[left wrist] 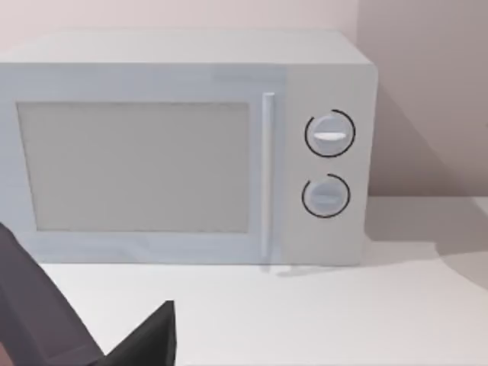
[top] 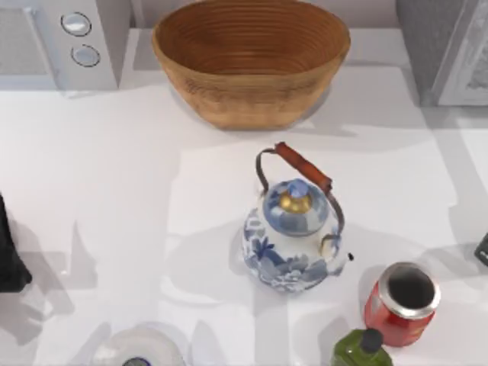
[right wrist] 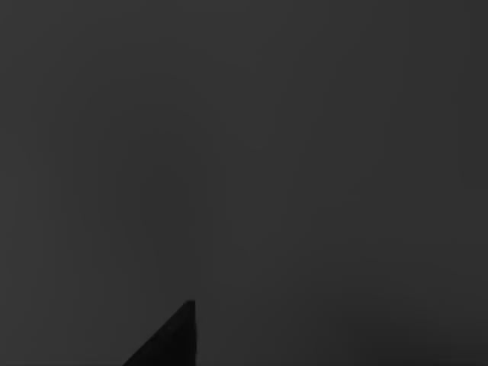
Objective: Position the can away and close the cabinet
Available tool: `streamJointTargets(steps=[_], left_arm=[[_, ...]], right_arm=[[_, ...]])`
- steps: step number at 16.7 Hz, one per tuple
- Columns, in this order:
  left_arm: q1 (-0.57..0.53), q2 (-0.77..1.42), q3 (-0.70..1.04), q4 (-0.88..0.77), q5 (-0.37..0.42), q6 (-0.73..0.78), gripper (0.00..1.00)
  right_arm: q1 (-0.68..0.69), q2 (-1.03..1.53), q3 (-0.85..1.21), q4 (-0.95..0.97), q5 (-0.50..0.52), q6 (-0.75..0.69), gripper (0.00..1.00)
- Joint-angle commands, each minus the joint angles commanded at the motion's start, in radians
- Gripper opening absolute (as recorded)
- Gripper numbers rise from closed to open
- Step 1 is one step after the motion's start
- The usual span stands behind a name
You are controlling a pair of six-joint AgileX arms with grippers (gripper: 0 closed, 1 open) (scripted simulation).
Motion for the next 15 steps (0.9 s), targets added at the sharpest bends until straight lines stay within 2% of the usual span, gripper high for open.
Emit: streamJointTargets(steps=[9,12,15], left_arm=[[0.0,0.0,0.0,0.0,0.0,0.0,1.0],[0.0,0.0,0.0,0.0,0.0,0.0,1.0],[0.0,0.0,0.0,0.0,0.0,0.0,1.0]], right_arm=[[0.003,-0.052,-0.059,0.027,-0.013,-0.002,1.0],[0.003,-0.187,-0.209,0.087,-0.041,-0.006,1.0],[-0.001,-0.401,-0.45,0.171,-0.075,-0.013,1.0]])
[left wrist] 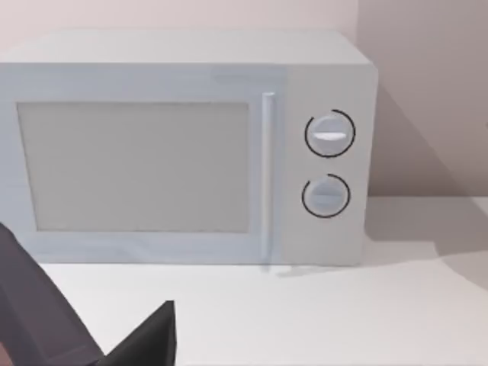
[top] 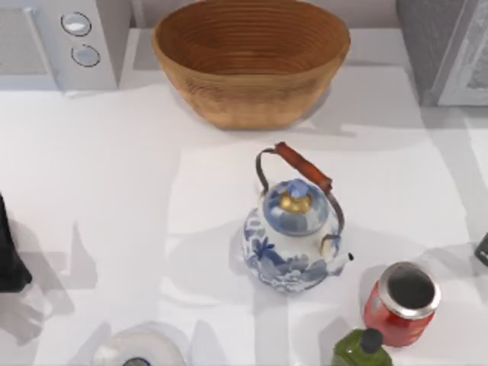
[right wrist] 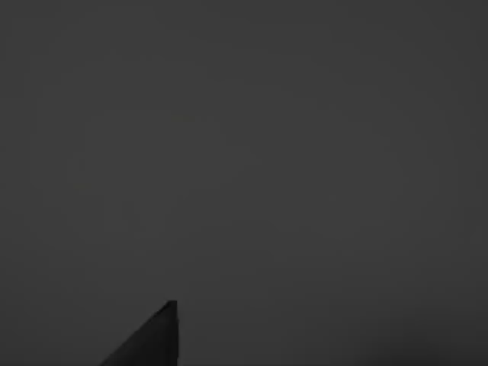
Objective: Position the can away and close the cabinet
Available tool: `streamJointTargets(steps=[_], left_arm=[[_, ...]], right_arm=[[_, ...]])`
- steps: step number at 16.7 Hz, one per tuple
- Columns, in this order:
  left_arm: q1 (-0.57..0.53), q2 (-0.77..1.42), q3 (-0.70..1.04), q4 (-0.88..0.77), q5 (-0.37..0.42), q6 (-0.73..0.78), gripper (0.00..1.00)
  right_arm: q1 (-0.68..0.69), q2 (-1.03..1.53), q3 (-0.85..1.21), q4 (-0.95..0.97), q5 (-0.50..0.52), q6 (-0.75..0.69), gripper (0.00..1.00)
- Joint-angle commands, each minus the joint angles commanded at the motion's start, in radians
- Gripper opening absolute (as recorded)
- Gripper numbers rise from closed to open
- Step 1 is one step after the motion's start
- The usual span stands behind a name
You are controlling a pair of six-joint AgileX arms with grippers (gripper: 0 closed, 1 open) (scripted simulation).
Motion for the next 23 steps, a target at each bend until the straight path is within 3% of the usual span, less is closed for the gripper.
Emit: streamJointTargets(steps=[14,19,23], left_arm=[[0.0,0.0,0.0,0.0,0.0,0.0,1.0],[0.0,0.0,0.0,0.0,0.0,0.0,1.0],[0.0,0.0,0.0,0.0,0.0,0.0,1.0]], right_arm=[[-0.07,-1.308,-1.813,0.419,-0.075,-0.03,1.0],[-0.089,-1.591,-2.187,0.488,-0.06,-0.014,1.0],[-0.096,-1.681,-2.3,0.507,-0.05,-0.004,1.0]])
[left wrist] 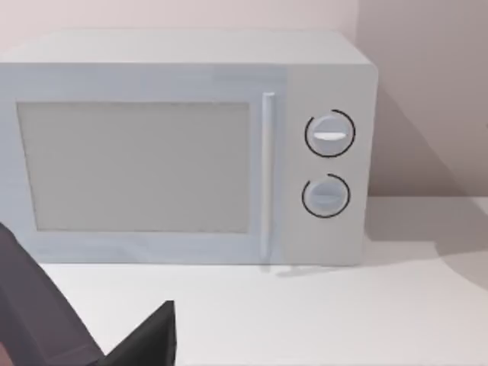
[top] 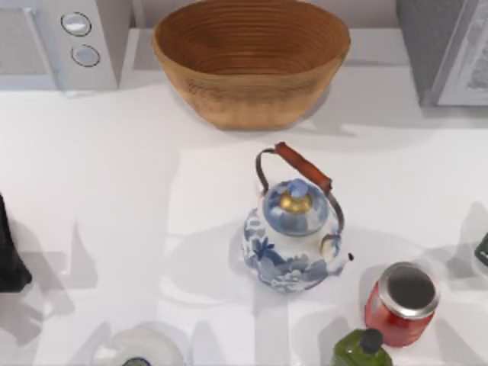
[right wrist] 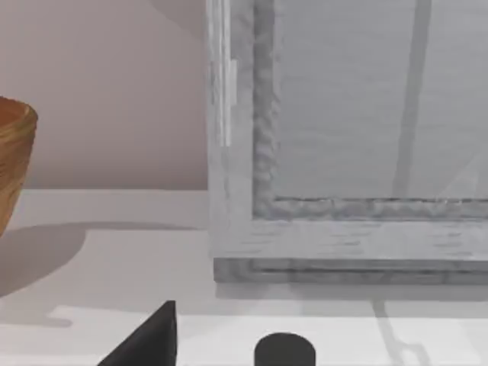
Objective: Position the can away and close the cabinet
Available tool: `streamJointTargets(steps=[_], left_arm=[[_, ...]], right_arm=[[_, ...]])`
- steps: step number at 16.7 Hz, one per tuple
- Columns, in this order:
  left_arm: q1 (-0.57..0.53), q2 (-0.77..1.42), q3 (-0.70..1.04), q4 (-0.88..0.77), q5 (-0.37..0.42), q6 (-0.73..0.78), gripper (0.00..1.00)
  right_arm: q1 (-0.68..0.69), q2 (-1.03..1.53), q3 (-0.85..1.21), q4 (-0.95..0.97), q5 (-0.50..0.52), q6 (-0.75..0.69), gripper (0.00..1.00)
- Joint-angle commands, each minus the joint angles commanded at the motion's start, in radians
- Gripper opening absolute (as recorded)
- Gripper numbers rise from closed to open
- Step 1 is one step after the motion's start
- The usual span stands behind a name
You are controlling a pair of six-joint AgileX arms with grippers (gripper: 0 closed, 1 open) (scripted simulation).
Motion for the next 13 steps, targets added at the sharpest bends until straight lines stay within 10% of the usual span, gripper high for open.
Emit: streamJointTargets(steps=[8,13], left_arm=[[0.0,0.0,0.0,0.0,0.0,0.0,1.0],[0.0,0.0,0.0,0.0,0.0,0.0,1.0]], right_arm=[[-0.024,0.036,0.008,0.027,-0.024,-0.001,1.0],[-0.214,0.295,0.085,0.257,-0.211,0.002,1.0]])
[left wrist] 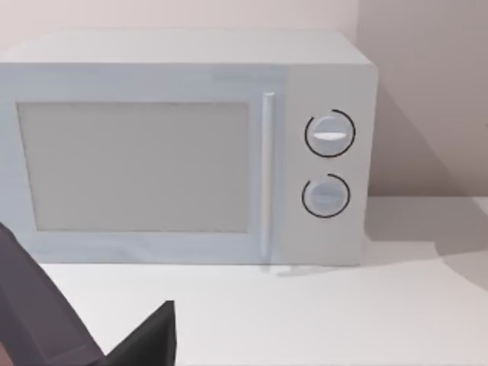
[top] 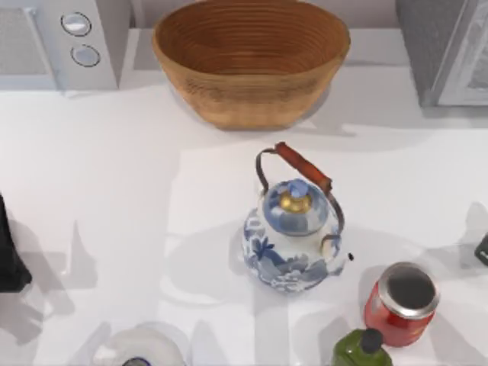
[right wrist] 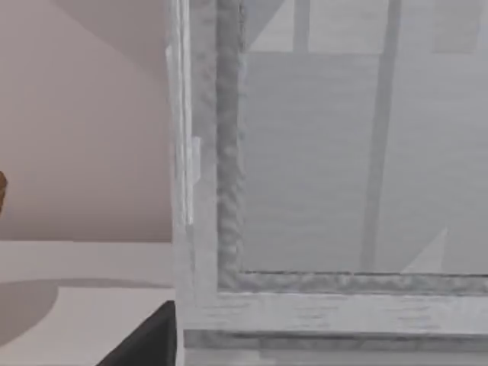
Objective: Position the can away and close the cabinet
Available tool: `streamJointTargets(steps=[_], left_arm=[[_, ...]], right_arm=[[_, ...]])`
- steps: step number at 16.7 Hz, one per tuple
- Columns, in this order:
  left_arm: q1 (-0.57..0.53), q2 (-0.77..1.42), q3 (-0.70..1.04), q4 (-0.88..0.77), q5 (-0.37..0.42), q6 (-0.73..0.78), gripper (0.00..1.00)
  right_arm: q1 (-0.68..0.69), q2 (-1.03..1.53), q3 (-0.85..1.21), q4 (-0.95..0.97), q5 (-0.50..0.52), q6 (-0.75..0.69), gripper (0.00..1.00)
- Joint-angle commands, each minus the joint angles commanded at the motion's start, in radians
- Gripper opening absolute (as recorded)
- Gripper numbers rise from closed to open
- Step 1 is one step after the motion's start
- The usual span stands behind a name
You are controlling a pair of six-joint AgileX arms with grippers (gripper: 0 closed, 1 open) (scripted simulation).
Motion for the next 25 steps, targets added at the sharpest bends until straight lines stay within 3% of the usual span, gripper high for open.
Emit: streamJointTargets(steps=[9,15,18,25], left_arm=[[0.0,0.0,0.0,0.0,0.0,0.0,1.0],[0.0,0.0,0.0,0.0,0.0,0.0,1.0],[0.0,0.0,0.0,0.0,0.0,0.0,1.0],[0.0,0.0,0.0,0.0,0.0,0.0,1.0]], right_arm=[[-0.478,0.858,0.206,0.656,-0.478,0.013,1.0],[-0.743,1.206,0.27,0.908,-0.737,0.017,1.0],[-0.807,1.253,0.281,0.942,-0.798,0.019,1.0],[-0.809,1.255,0.289,0.929,-0.802,0.021,1.0]])
